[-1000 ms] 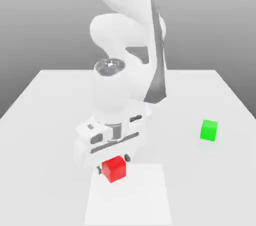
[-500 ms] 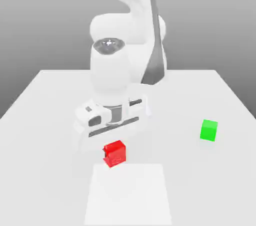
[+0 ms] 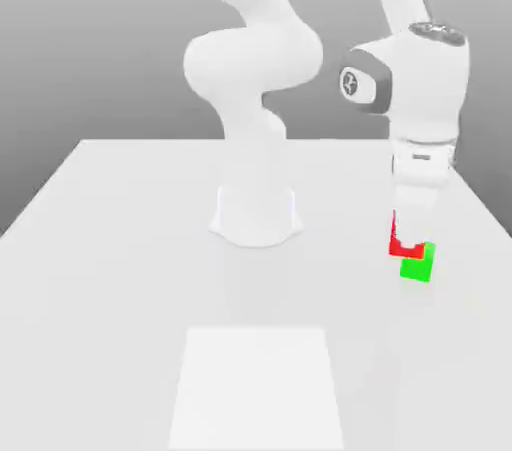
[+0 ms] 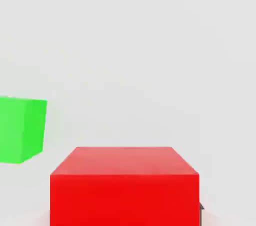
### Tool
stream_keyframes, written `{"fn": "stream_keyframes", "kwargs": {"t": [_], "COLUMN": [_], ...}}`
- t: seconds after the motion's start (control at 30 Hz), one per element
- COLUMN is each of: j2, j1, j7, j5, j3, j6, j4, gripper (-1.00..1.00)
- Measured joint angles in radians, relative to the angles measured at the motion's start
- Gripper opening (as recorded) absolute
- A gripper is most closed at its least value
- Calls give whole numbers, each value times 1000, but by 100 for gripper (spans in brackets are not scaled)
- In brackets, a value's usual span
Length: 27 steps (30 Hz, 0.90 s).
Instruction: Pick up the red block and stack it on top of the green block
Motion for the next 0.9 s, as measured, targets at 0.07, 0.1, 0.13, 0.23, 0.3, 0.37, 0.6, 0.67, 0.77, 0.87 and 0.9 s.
{"fn": "stream_keyframes", "kwargs": {"t": [0.07, 0.1, 0.13, 0.23, 0.3, 0.37, 0.6, 0.67, 0.77, 0.87, 0.9], "j2": [-20, -7, 16, 111, 182, 256, 288, 250, 152, 48, 15], "j1": [78, 90, 89, 63, 37, 14, 12, 33, 80, 120, 133], "j7": [6, 12, 19, 54, 89, 146, 176, 140, 84, 49, 40], "j5": [20, 19, 10, -37, -89, -174, -218, -164, -83, -30, -17], "j3": [49, 65, 77, 103, 115, 110, 106, 100, 74, 49, 40], "j6": [-12, 2, 25, 118, 186, 256, 287, 252, 158, 58, 26], "j4": [-9, -10, -10, -8, -7, -6, -6, -6, -8, -11, -12], "gripper": [-100, -100, -100, -100, -100, -100, 100, 100, 100, 100, 100]}}
